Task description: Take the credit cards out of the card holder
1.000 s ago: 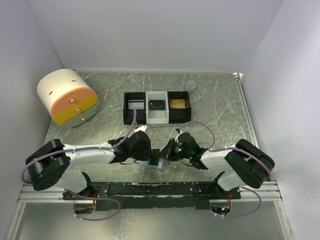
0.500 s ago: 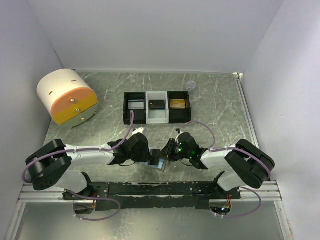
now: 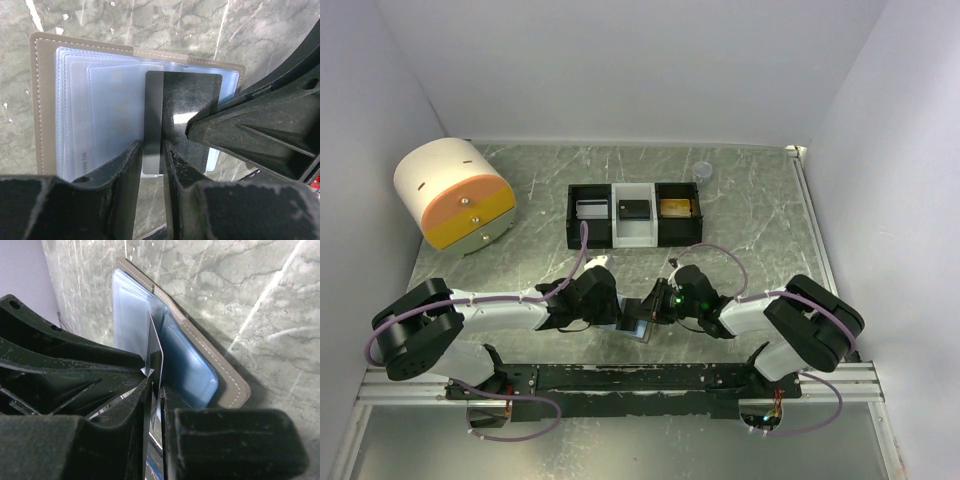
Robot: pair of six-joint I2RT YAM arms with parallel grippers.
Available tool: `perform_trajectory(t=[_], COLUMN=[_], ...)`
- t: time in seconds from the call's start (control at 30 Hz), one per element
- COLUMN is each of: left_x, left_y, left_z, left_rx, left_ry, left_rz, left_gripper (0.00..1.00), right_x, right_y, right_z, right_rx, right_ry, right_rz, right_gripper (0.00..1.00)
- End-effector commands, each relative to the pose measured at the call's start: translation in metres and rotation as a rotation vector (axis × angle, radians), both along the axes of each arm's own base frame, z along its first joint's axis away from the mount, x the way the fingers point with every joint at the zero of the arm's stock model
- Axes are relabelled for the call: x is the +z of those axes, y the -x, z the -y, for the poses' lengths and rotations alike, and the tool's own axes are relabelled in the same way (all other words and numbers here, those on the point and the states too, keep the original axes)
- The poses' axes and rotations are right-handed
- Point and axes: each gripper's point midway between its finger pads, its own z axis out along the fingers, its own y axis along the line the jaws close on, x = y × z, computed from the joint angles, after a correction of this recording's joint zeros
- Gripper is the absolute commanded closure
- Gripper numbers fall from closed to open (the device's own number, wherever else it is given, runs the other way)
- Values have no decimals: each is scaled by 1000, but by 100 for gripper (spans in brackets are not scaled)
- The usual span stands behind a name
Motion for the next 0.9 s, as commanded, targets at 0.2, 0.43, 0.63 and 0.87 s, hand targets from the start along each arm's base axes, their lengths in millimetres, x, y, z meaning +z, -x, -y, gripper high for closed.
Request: perform_trajectory(t=[0.2, 0.43, 0.63, 0.87], left_x=[1, 3, 1, 0], left_y=[1, 1, 2, 3], left_z=[-11, -10, -10, -8], left_rx=[19, 12, 6, 5], left_ry=[-23, -11, -13, -3], left_rz=[13, 24, 17, 13], left_gripper=[65, 65, 66, 66], right_x=[1, -3, -3, 2], right_y=[-5, -3, -8, -6], right_z=[4, 4, 8, 3], right_rx=[-12, -12, -39, -27], right_ry=[27, 38, 66, 25], right_rz=[26, 11, 17, 18], right_gripper=[100, 99, 82, 85])
